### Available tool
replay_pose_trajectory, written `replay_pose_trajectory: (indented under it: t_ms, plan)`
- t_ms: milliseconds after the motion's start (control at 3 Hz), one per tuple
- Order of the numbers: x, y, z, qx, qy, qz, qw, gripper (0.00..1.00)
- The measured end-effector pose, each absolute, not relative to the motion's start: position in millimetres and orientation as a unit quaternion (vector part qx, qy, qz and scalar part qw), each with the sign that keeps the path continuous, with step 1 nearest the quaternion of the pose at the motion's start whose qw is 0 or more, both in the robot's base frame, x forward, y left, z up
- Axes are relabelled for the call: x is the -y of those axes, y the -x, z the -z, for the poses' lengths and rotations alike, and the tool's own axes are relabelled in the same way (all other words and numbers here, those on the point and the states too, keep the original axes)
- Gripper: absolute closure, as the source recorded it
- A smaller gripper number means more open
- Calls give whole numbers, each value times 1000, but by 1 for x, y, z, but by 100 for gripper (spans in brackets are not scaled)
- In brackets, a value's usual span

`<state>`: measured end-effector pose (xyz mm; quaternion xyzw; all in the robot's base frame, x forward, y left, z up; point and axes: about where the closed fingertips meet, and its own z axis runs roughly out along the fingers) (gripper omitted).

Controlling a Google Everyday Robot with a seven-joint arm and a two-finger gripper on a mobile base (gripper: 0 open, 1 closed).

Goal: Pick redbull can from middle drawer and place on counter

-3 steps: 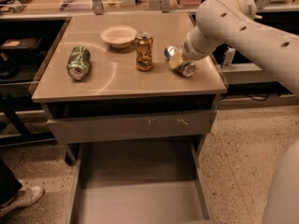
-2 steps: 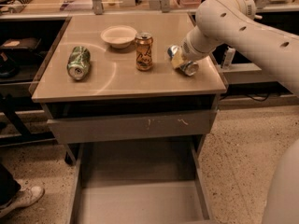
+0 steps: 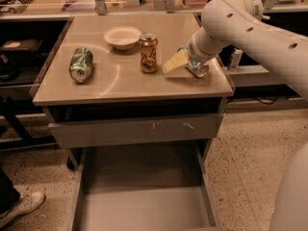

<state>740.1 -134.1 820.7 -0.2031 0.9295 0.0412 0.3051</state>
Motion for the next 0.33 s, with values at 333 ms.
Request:
replay_pose_trajectory:
  t_ms: [333]
  plan:
    - [134, -740, -821, -929, 203, -41, 305, 0]
